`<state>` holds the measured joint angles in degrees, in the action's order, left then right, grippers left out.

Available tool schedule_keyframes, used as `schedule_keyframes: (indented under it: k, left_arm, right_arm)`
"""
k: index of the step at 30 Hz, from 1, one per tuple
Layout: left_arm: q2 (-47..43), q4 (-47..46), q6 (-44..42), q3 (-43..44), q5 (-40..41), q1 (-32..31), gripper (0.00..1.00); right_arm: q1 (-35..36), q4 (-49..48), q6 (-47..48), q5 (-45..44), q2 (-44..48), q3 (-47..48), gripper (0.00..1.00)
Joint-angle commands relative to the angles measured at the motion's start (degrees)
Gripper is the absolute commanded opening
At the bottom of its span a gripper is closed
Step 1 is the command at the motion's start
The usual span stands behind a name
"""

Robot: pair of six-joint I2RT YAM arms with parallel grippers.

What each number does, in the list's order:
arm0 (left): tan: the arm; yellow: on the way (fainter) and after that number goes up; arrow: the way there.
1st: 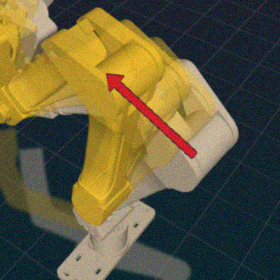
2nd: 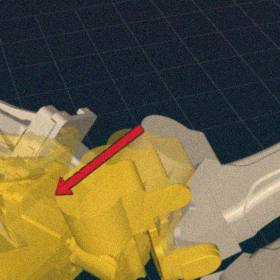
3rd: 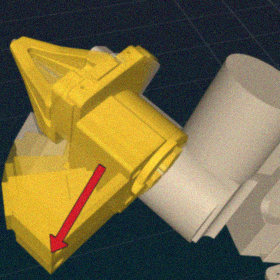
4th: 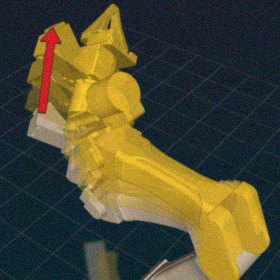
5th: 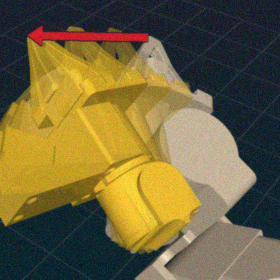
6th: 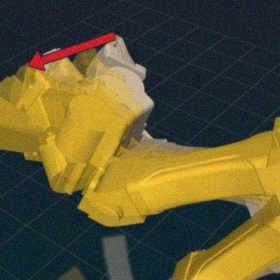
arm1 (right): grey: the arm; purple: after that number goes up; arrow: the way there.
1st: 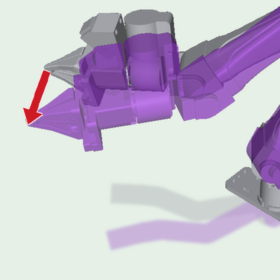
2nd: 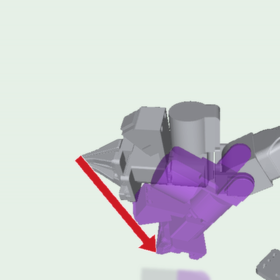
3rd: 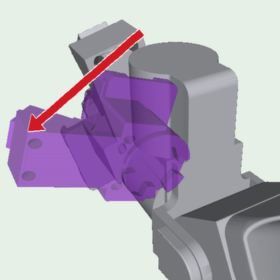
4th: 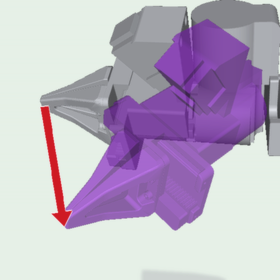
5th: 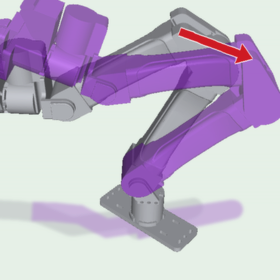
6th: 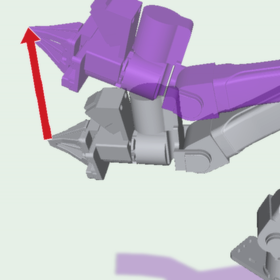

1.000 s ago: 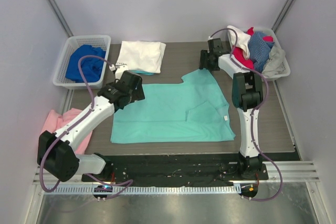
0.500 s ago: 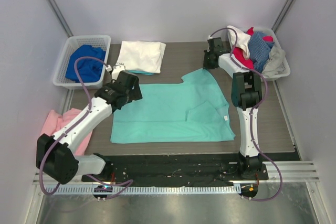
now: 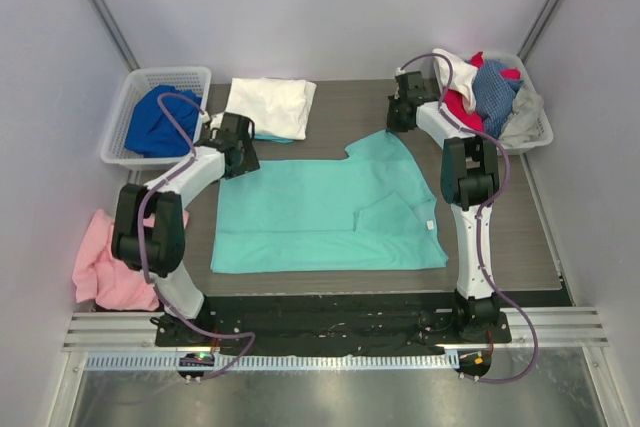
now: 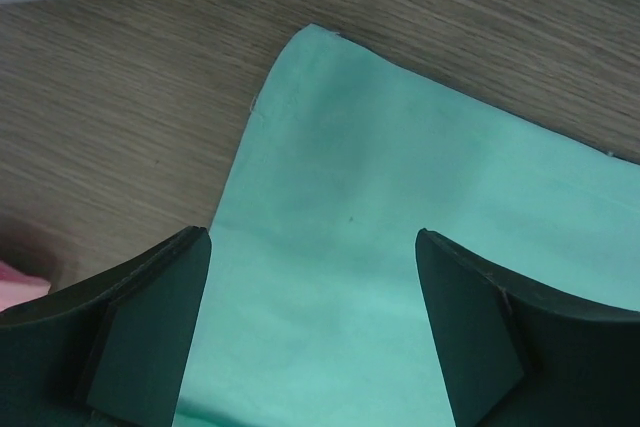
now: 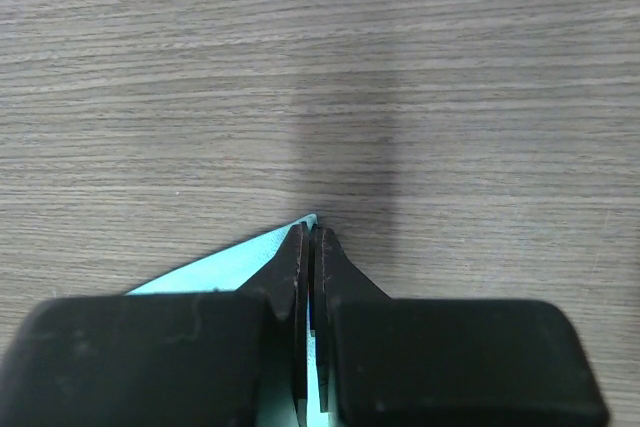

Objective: Fold and stack the t-shirts
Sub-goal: Fold the tshirt

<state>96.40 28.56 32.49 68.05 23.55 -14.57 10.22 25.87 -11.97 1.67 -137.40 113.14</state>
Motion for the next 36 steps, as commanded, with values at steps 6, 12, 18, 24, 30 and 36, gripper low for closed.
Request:
schedule_keyframes:
  k: [6, 12, 18, 24, 30, 36]
  left_arm:
    - [9.33, -5.18, -2.17, 7.35, -2.72, 5.78, 0.81]
    - [13.81, -4.74, -4.80, 12.10, -3.60, 7.45, 0.71]
    - [17.42, -4.65, -5.16, 13.42, -6.41, 8.06, 0.59]
    - [18.65, -4.65, -4.80, 12.98, -6.59, 8.15, 0.58]
    - [20.84, -2.99, -4.89, 15.70, -6.94, 9.11, 0.57]
    - [22.78, -1.05, -4.45, 17.90, -9.13, 10.43, 0.43]
  right_arm:
    - [-0.20, 2.61, -0.25, 1.40, -0.67, -0.99, 0.01]
    - [-0.37, 2.43, -0.43, 1.75, -1.20, -0.91, 0.01]
    - [-0.73, 2.35, -0.51, 1.93, -1.55, -0.91, 0.01]
    - [-1.08, 2.35, -0.60, 1.93, -1.55, -0.82, 0.01]
    - [-1.17, 2.43, -0.69, 2.28, -1.55, -1.08, 0.01]
    - [-1.34, 2.43, -0.60, 2.28, -1.20, -1.70, 0.01]
